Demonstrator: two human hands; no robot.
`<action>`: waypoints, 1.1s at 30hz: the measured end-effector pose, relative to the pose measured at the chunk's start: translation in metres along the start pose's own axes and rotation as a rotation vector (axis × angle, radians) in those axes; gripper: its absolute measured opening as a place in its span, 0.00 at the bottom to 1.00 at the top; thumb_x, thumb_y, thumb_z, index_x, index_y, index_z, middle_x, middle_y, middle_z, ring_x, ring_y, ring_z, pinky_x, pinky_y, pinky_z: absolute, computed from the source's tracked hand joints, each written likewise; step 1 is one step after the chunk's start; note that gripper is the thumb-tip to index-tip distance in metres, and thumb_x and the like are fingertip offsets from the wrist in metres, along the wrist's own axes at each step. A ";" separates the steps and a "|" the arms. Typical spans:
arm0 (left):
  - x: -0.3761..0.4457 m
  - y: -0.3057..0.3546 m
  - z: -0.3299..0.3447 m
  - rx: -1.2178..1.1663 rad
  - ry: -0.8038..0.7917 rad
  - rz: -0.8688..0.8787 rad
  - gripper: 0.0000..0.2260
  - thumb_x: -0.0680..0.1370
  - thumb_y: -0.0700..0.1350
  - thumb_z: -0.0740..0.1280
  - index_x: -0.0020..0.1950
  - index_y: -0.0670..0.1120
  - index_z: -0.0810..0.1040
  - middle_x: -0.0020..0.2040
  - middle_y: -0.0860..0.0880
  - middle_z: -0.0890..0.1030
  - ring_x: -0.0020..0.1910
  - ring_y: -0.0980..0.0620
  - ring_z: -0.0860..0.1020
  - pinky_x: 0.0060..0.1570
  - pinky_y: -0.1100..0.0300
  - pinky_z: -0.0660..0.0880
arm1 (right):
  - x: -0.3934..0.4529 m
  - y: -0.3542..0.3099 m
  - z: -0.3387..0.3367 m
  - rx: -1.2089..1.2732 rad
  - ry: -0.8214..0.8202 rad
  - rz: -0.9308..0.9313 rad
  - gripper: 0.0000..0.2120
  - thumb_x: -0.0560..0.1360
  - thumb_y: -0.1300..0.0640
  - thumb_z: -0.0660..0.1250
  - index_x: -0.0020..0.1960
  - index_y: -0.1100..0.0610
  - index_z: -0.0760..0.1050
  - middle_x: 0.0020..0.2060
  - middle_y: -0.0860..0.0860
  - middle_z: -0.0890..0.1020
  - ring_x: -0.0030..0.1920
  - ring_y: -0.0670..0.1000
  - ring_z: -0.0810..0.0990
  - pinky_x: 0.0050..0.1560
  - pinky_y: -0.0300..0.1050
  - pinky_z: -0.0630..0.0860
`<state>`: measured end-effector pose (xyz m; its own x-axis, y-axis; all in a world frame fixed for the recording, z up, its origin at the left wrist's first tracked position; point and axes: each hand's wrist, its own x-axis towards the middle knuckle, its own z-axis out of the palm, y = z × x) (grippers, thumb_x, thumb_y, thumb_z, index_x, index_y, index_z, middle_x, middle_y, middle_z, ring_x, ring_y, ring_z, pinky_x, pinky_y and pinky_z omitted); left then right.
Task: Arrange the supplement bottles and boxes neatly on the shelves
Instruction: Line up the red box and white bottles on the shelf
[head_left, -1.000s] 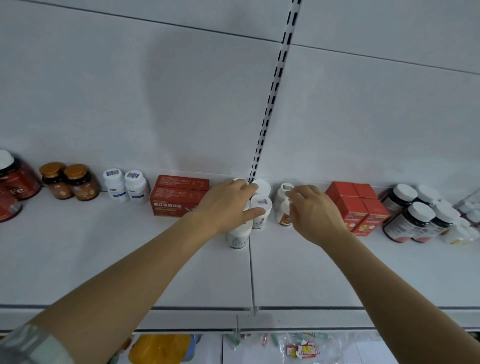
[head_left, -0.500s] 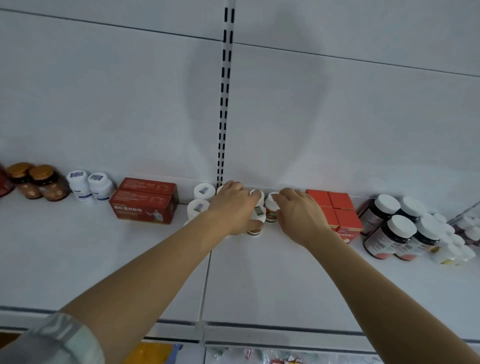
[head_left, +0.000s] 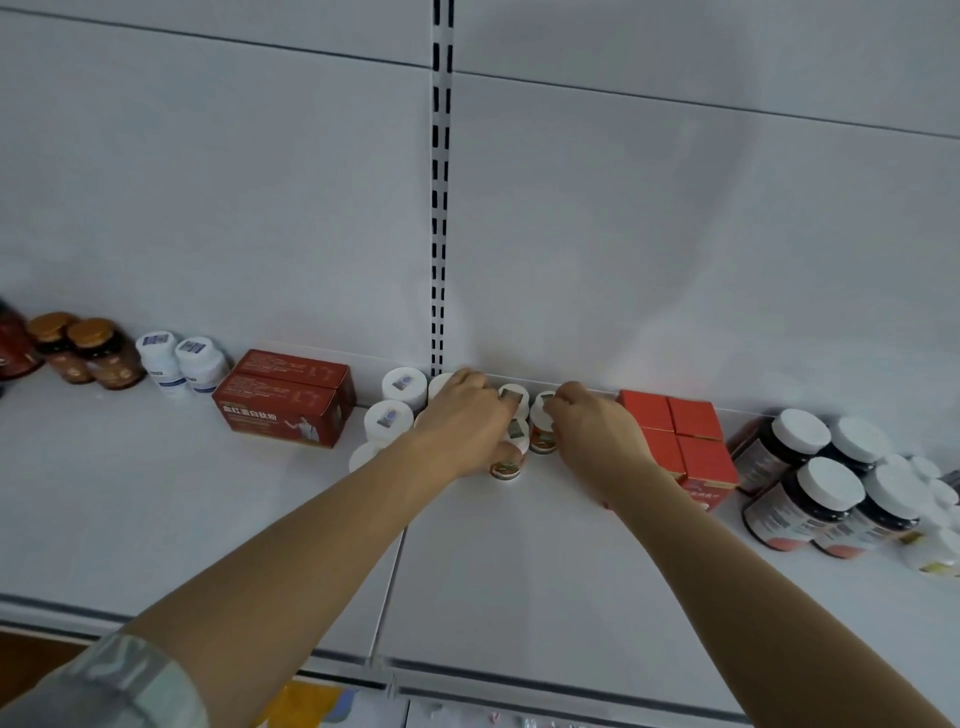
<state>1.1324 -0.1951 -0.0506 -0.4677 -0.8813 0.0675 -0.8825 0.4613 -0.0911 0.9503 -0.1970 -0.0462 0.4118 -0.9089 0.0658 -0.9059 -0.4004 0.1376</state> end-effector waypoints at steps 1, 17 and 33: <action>0.000 0.000 0.000 -0.001 -0.002 0.001 0.26 0.73 0.62 0.66 0.61 0.45 0.74 0.51 0.46 0.81 0.58 0.44 0.73 0.64 0.53 0.63 | 0.001 0.000 0.001 -0.003 0.004 -0.002 0.09 0.75 0.63 0.63 0.54 0.56 0.77 0.50 0.52 0.77 0.42 0.58 0.80 0.31 0.45 0.68; -0.003 -0.004 0.005 0.011 0.061 0.016 0.31 0.72 0.65 0.65 0.65 0.45 0.71 0.53 0.48 0.81 0.59 0.44 0.73 0.64 0.51 0.65 | 0.002 0.001 0.003 0.019 0.064 -0.043 0.10 0.76 0.59 0.62 0.56 0.58 0.75 0.52 0.54 0.76 0.48 0.59 0.78 0.47 0.52 0.75; -0.006 -0.005 0.007 -0.118 0.065 -0.003 0.29 0.71 0.60 0.70 0.65 0.46 0.71 0.56 0.47 0.79 0.59 0.45 0.73 0.56 0.52 0.71 | 0.005 -0.001 0.009 0.020 0.060 -0.011 0.11 0.75 0.61 0.62 0.57 0.58 0.73 0.52 0.54 0.75 0.51 0.57 0.76 0.54 0.51 0.72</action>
<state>1.1397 -0.1930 -0.0574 -0.4635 -0.8762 0.1323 -0.8820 0.4706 0.0265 0.9522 -0.2016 -0.0547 0.4262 -0.8961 0.1241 -0.9029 -0.4130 0.1190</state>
